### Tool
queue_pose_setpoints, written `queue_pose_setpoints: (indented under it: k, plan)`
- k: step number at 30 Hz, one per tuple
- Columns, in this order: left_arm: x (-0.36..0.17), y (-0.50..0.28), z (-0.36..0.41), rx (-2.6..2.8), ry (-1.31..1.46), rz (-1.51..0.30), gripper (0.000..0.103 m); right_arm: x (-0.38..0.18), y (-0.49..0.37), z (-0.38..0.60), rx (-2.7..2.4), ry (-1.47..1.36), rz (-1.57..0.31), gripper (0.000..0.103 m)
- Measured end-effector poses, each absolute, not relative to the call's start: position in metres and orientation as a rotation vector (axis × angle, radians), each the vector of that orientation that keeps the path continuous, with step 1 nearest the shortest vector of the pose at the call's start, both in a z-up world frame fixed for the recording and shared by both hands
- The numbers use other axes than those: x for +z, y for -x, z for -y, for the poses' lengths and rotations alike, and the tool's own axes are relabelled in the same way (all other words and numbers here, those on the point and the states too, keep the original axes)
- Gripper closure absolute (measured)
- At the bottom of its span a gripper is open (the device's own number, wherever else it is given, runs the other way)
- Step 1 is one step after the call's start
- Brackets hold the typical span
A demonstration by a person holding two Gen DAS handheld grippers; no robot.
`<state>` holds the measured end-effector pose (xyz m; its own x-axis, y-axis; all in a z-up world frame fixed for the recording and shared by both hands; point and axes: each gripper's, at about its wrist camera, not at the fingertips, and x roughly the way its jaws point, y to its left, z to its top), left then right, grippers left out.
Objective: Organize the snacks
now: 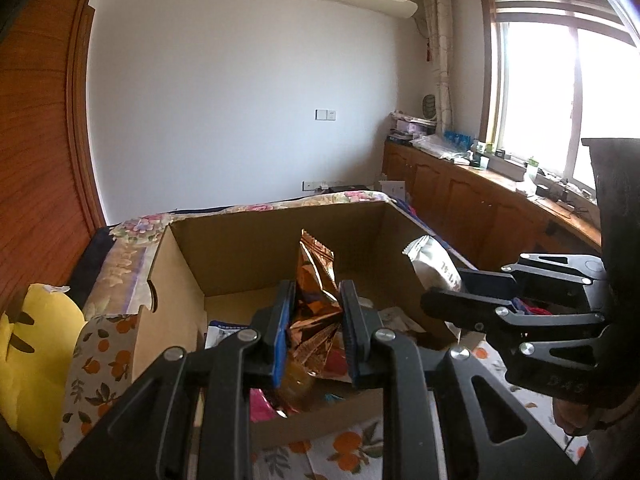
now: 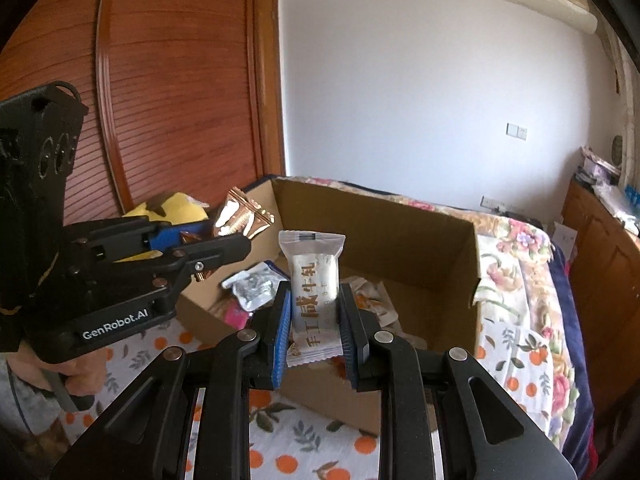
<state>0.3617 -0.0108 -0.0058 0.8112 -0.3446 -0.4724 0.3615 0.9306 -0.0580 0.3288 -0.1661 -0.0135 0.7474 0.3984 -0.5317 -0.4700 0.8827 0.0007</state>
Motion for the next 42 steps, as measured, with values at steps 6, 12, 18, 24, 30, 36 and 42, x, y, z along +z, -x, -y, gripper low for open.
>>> queue_pose_setpoints:
  k: [6, 12, 18, 24, 30, 36, 42]
  plan:
    - [-0.026, -0.375, 0.010, -0.358, -0.009, -0.497, 0.083, -0.031, -0.351, 0.165, 0.480, 0.098, -0.574, 0.082]
    - [-0.041, -0.387, 0.009, -0.348, -0.002, -0.534, 0.083, -0.043, -0.363, 0.165, 0.476, 0.097, -0.586, 0.082]
    - [-0.045, -0.389, 0.011, -0.335, -0.005, -0.540, 0.082, -0.052, -0.370, 0.167, 0.470, 0.084, -0.596, 0.082]
    - [-0.054, -0.388, 0.012, -0.319, -0.005, -0.531, 0.078, -0.057, -0.372, 0.173, 0.490, 0.038, -0.591, 0.080]
    - [-0.056, -0.391, 0.009, -0.317, -0.008, -0.514, 0.073, -0.058, -0.371, 0.176, 0.497, 0.033, -0.579, 0.079]
    - [-0.057, -0.391, 0.008, -0.316, -0.009, -0.513, 0.071, -0.059, -0.369, 0.174, 0.490, 0.037, -0.572, 0.067]
    - [-0.055, -0.388, 0.007, -0.291, -0.012, -0.527, 0.070, -0.057, -0.368, 0.174, 0.473, 0.042, -0.575, 0.062]
